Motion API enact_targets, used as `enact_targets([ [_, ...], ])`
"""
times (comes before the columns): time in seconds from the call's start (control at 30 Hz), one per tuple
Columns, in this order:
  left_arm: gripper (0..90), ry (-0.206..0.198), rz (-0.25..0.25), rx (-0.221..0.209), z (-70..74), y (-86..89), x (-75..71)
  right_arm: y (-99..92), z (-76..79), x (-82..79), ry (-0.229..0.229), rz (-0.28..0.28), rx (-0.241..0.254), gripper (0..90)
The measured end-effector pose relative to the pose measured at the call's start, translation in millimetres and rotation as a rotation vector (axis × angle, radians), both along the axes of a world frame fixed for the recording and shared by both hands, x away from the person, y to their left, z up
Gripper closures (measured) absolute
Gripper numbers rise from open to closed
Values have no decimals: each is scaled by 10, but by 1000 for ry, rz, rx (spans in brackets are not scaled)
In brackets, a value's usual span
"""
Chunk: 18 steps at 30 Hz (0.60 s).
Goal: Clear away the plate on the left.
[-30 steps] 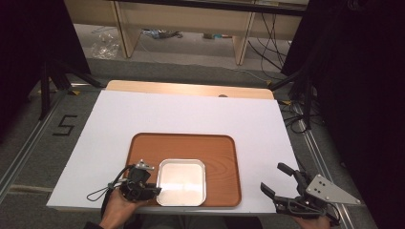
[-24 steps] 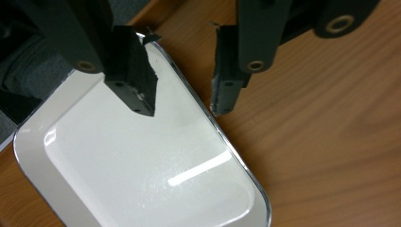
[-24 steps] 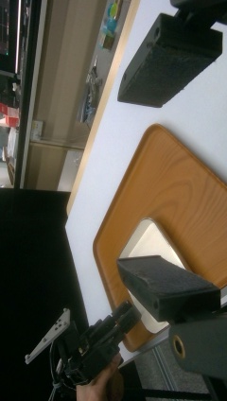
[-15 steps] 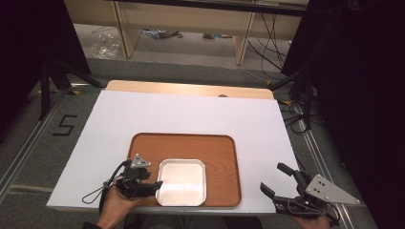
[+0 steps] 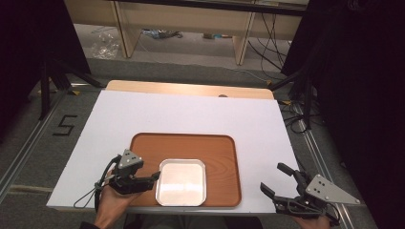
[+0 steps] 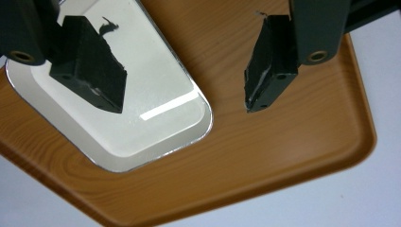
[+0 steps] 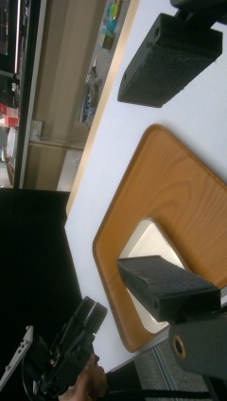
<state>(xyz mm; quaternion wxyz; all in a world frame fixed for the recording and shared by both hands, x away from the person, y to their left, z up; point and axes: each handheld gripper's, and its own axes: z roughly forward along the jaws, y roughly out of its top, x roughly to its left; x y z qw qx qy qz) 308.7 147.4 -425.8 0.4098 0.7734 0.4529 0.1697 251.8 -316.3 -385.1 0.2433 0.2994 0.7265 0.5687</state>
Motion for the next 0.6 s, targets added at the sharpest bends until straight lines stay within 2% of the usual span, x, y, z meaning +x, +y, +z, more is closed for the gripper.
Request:
enact_targets([
  [0.03, 296, -7, 5, -1, 9, 3, -4, -6, -1, 13, -27, -8, -5, 182],
  [0.07, 295, -8, -12, 37, 33, 33, -11, -6, -1, 12, -23, -7, -5, 182],
  [0.13, 291, -33, 24, -2, 40, 19, -24, 1, -1, 2, 0, 1, 0, 182],
  [0.17, 289, -47, 33, -29, 44, 15, -29, -5, -1, 12, -26, -7, -6, 182],
  [0.2, 289, -56, 36, -28, 57, 30, -36, -5, -1, 12, -26, -7, -6, 182],
  [0.23, 283, -68, 40, -38, 69, 42, -41, 0, 0, -1, 3, -2, 0, 182],
  [0.3, 281, -86, 47, -50, 83, 54, -50, 1, -1, 1, 1, 1, 0, 182],
  [0.37, 276, -97, 52, -54, 99, 67, -65, -4, -1, 11, -26, -7, -5, 182],
  [0.47, 274, -122, 51, -70, 122, 104, -92, -1, -1, 8, -12, 8, -2, 182],
  [0.5, 270, -147, 49, -75, 144, 132, -107, 3, -5, 1, -10, -4, 15, 182],
  [0.6, 266, -163, 65, -95, 158, 141, -130, 0, -1, 1, 0, -3, 0, 181],
])
